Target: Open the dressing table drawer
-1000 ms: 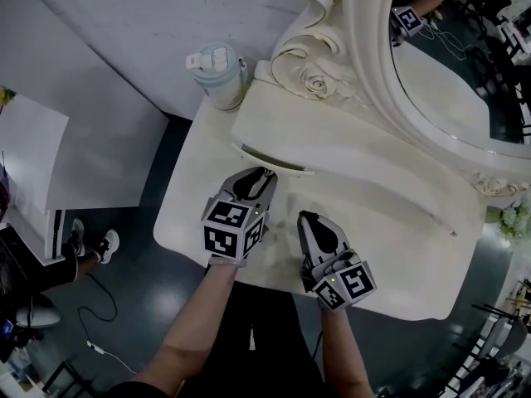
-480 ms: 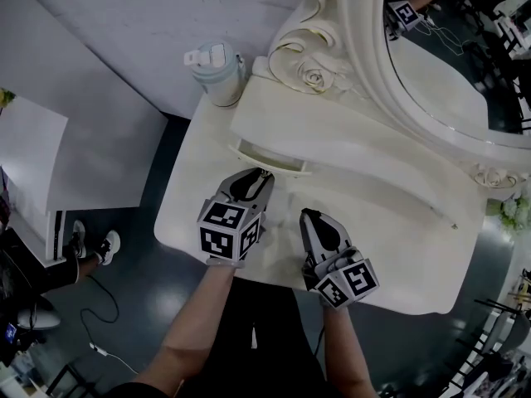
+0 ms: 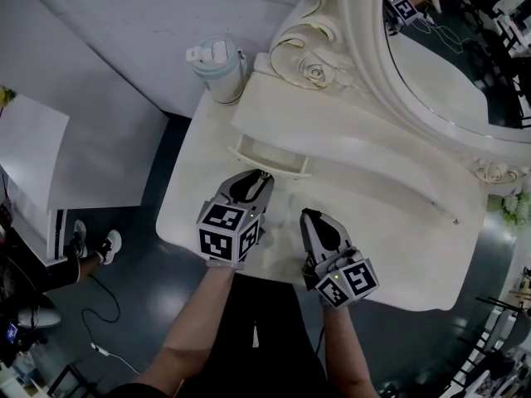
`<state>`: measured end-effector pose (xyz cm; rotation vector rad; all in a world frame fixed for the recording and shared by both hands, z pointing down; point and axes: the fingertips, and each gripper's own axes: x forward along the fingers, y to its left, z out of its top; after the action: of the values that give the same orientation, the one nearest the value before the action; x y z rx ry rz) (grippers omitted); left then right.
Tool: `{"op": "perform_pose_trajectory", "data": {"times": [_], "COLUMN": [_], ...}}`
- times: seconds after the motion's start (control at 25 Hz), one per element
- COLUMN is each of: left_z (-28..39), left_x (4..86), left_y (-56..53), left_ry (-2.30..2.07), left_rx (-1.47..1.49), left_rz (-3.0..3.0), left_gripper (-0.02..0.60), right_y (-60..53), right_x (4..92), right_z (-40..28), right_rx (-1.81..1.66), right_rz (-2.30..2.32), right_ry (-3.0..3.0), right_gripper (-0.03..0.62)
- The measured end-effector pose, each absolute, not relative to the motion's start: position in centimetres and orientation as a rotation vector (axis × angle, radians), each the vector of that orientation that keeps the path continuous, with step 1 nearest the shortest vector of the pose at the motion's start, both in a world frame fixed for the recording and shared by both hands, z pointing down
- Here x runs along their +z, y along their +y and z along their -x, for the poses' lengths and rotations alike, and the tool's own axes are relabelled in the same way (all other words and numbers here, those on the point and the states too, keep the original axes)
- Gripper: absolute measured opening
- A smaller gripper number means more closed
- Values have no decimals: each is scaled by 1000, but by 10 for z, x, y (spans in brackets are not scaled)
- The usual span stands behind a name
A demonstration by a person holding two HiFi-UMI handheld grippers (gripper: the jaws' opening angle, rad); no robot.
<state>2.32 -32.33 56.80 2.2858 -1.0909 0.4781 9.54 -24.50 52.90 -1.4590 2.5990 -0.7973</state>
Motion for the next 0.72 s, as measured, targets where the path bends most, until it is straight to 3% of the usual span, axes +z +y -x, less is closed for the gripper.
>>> {"op": "perform_pose_trajectory", "data": {"times": [0.72], "left_z": [-19], "left_x": [568], "left_y": [-308], "left_ry": [-1094], "left_rx": [485], "left_rz": [-2265], "left_gripper": [103], "right_y": [-242], "right_x": [527], "right_z": [-93], "right_rx": [-802], "right_rz": [1445], "right_ry": [2601], "right_gripper": [6]}}
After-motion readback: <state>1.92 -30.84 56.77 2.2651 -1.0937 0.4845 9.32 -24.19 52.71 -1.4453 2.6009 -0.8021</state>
